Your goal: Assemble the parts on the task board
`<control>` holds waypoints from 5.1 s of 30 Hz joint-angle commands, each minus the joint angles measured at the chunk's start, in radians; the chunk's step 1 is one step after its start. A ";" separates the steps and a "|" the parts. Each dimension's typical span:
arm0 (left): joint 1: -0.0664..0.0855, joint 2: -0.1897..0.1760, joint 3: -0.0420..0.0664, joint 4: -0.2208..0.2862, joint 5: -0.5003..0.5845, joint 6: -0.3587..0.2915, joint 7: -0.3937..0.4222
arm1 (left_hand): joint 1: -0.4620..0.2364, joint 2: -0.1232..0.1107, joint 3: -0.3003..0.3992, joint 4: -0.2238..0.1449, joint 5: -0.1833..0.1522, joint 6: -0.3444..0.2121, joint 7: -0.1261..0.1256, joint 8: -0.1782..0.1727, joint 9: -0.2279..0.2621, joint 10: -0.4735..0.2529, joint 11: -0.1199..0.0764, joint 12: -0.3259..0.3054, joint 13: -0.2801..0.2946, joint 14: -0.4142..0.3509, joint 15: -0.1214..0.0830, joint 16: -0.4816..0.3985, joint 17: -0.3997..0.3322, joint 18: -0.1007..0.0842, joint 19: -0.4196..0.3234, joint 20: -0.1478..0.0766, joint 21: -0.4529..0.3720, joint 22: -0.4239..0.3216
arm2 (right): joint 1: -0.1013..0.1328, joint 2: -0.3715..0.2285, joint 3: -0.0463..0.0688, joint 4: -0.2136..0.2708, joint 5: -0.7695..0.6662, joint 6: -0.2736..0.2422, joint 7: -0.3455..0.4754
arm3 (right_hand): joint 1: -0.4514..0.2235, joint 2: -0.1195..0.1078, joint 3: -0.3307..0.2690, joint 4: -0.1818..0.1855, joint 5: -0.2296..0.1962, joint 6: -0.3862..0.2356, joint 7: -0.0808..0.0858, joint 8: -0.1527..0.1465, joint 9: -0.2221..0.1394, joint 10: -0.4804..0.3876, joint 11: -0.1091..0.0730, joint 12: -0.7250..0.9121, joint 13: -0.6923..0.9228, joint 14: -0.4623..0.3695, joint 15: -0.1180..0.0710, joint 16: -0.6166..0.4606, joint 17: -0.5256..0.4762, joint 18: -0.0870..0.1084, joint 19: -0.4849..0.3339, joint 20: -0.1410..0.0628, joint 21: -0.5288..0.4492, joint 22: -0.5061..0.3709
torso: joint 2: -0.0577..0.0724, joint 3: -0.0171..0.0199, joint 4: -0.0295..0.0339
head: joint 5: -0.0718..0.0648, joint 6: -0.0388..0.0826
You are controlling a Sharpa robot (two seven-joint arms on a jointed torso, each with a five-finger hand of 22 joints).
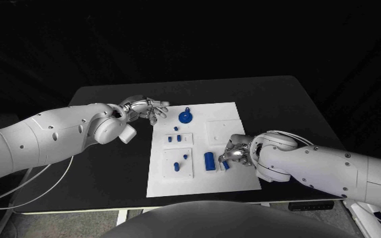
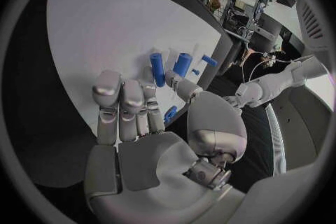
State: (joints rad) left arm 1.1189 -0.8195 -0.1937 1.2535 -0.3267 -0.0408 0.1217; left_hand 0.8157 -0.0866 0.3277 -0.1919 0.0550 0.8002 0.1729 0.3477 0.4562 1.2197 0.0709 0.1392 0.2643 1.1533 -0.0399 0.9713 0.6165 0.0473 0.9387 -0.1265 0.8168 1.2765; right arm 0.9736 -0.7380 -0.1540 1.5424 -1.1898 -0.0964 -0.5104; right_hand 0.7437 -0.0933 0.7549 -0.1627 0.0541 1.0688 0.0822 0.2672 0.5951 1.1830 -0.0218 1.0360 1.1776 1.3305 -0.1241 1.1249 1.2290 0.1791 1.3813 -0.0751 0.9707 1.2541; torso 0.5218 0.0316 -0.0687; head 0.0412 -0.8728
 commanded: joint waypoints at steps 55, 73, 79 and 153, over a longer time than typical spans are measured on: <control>0.001 -0.001 0.001 0.001 -0.011 0.025 -0.011 | -0.007 0.005 0.001 0.001 -0.003 -0.008 -0.001 0.005 -0.002 -0.007 0.001 0.004 0.001 -0.006 0.001 -0.007 0.002 0.060 -0.001 -0.010 -0.008 0.003 | -0.003 -0.009 -0.002 0.018 -0.028 0.087 0.009 | -0.171 -0.033 -0.068 0.072 -0.005 0.010 -0.007 0.010 0.014 0.008 -0.013 0.003 0.017 0.016 -0.011 0.053 0.041 0.083 0.000 -0.020 0.017 0.011 | 0.000 0.0004 0.0002 | 0.005 0.000; 0.001 -0.002 0.001 -0.002 -0.014 0.024 -0.013 | -0.007 0.005 0.002 0.001 -0.003 -0.008 -0.001 0.005 -0.002 -0.007 0.001 0.004 0.001 -0.006 0.001 -0.007 0.002 0.060 -0.001 -0.010 -0.009 0.003 | -0.003 -0.041 -0.002 0.056 -0.009 0.106 0.018 | -0.166 -0.020 -0.072 0.065 -0.005 0.009 -0.008 0.010 0.016 0.008 -0.014 0.002 0.019 0.015 -0.012 0.052 0.040 0.083 -0.002 -0.023 0.017 0.011 | 0.000 0.0004 -0.0006 | 0.005 0.000; 0.001 -0.001 0.001 -0.001 -0.015 0.025 -0.013 | -0.006 0.005 0.002 0.001 -0.002 -0.008 -0.001 0.005 -0.002 -0.008 0.001 0.004 0.001 -0.006 0.001 -0.007 0.002 0.060 -0.001 -0.010 -0.009 0.003 | -0.003 -0.051 -0.002 0.053 -0.009 0.106 0.019 | -0.130 -0.006 -0.035 0.053 -0.005 0.008 -0.008 0.010 0.017 0.008 -0.015 0.001 0.020 0.014 -0.012 0.050 0.038 0.083 -0.003 -0.026 0.016 0.010 | 0.000 0.0001 -0.0003 | 0.005 0.000; 0.001 0.000 0.000 -0.006 -0.021 0.028 -0.019 | 0.000 0.012 0.005 -0.003 -0.002 -0.009 0.000 0.006 -0.003 -0.008 0.001 0.004 0.001 -0.006 0.001 -0.008 0.003 0.060 0.000 -0.010 -0.010 0.006 | -0.003 -0.089 0.001 0.040 0.088 0.205 0.145 | 0.015 -0.005 -0.057 -0.067 -0.003 0.002 -0.002 0.004 0.019 0.007 -0.008 -0.008 0.025 0.008 -0.004 0.023 0.015 0.083 -0.005 -0.008 0.014 0.000 | 0.000 0.0002 0.0008 | 0.005 0.000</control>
State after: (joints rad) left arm 1.1190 -0.8214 -0.1939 1.2464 -0.3445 -0.0272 0.0979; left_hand 0.8157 -0.0867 0.3277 -0.1918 0.0550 0.8002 0.1729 0.3478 0.4547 1.2144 0.0687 0.1392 0.2642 1.1533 -0.0400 0.9673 0.6185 0.0474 0.9367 -0.1245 0.8128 1.2812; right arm 0.9717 -0.8286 -0.1533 1.5830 -1.0967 0.0774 -0.3720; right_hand 0.7552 -0.1009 0.6984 -0.2250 0.0542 1.0691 0.0756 0.2748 0.6151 1.1899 -0.0286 1.0323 1.2032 1.3433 -0.1292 1.1518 1.2438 0.1775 1.3791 -0.0869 0.9824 1.2558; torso 0.5215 0.0318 -0.0683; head 0.0459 -0.8728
